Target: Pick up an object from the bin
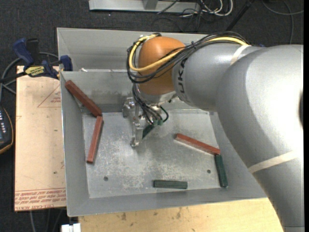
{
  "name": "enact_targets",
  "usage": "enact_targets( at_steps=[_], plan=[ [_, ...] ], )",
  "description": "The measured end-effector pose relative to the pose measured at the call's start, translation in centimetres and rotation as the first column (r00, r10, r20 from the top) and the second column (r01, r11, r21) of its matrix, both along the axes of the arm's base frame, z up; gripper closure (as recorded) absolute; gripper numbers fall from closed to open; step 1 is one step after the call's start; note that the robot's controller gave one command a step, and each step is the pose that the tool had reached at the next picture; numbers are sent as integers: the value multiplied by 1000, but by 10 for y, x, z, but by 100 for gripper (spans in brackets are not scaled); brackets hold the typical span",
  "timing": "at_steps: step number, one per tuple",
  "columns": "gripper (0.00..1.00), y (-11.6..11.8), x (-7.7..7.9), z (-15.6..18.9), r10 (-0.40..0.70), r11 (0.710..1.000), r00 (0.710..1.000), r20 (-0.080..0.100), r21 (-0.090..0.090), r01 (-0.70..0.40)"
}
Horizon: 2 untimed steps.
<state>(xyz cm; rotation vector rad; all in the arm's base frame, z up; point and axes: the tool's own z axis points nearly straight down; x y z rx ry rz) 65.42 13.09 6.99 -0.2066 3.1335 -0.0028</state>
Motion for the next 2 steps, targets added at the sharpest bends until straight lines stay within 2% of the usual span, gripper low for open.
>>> enact_targets(
  at_steps=[1, 2],
  plan=[
    [0, -45, -10, 148, 169, 986, 986, 11, 1, -169],
    [0, -66, -45, 30, 145, 989, 989, -9, 3, -145]
  ],
)
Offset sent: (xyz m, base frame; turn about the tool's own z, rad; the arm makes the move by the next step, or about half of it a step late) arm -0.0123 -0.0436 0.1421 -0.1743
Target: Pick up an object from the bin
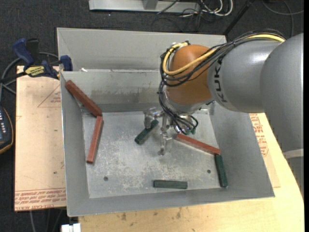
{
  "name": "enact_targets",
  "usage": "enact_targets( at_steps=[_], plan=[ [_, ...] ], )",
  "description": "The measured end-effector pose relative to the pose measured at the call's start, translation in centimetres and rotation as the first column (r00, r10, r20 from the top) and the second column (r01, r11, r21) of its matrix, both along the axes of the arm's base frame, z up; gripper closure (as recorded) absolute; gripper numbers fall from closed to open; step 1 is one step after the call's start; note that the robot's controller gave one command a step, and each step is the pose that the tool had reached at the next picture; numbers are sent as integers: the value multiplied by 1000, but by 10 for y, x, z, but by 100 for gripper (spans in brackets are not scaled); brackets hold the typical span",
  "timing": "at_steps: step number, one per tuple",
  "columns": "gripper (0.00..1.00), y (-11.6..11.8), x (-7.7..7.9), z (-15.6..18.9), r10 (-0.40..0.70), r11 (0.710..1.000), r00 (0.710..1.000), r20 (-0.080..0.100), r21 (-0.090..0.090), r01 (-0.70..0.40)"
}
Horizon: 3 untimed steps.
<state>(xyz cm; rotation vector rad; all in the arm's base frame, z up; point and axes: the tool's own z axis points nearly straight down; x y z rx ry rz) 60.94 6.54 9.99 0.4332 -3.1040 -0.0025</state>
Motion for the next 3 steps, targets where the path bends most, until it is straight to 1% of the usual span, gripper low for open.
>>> enact_targets(
  at_steps=[1, 2, 3],
  plan=[
    [0, 25, 47, -31, 341, 940, 940, 11, 1, -341],
    [100, 24, 48, -28, 339, 941, 941, 13, 1, -339],
    [100, 34, 13, 116, 448, 894, 894, 20, -3, -448]
  ],
)
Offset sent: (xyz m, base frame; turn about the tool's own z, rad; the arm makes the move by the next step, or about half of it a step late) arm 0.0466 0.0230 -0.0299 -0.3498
